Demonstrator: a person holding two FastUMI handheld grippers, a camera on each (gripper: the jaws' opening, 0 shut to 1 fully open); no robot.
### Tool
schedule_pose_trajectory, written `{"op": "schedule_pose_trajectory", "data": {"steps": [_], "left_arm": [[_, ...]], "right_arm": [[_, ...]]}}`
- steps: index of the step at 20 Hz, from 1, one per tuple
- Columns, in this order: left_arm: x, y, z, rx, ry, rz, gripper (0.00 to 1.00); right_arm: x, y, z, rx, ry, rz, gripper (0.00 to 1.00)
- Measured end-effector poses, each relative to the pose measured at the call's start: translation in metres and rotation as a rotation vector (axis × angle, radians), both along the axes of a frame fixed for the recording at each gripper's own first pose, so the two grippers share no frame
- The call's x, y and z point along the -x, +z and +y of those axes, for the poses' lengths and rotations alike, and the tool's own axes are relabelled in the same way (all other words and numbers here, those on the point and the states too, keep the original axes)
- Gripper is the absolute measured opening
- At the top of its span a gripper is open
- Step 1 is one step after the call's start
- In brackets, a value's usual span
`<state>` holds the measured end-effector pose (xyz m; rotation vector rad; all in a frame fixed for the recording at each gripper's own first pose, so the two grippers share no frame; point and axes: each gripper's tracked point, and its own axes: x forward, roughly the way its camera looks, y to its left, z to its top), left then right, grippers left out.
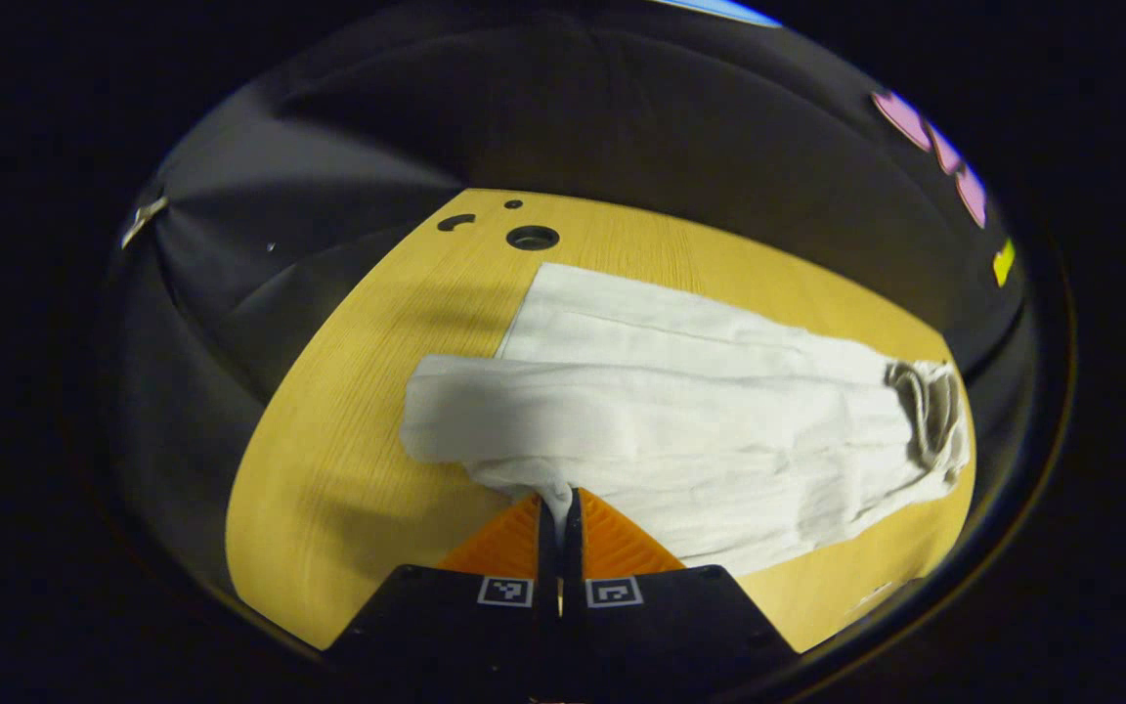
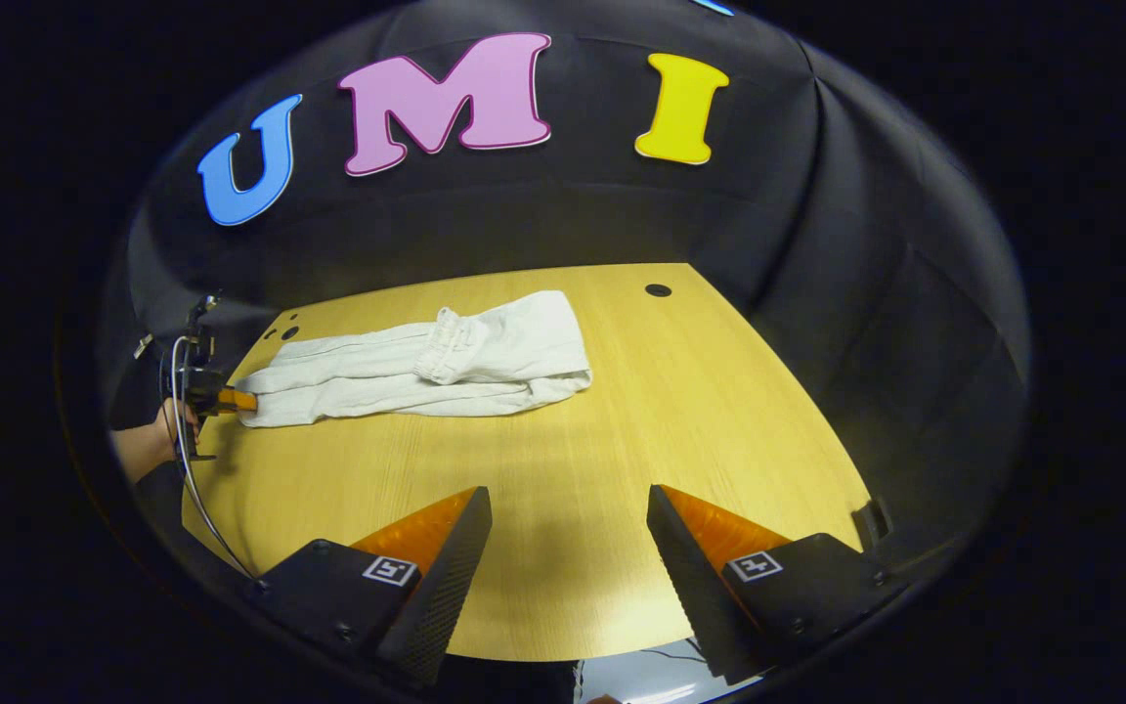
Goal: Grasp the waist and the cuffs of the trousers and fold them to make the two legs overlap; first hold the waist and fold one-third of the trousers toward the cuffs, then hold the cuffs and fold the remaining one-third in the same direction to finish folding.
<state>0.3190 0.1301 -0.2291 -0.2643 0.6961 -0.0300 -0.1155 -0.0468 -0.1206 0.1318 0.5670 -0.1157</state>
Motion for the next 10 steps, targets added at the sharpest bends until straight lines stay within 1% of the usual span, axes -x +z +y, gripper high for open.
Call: {"op": "schedule_pose_trajectory", "data": {"steps": [2,5,8,10], "left_arm": [[0.001,0.019,0.0,0.082,0.03,-0.035,0.06],[-0.002,0.055,-0.004,0.146,0.037,-0.104,0.05],[-0.004,0.087,-0.016,0.172,0.036,-0.147,0.05],[-0.003,0.114,-0.032,0.179,0.018,-0.187,0.05]], "right_arm": [[0.002,0.005,-0.009,0.007,-0.022,-0.016,0.99],[0.008,0.006,-0.019,-0.005,-0.049,-0.025,0.99],[0.008,0.003,-0.027,-0.009,-0.062,-0.037,0.99],[0.008,0.004,-0.039,-0.013,-0.071,-0.054,0.99]]}}
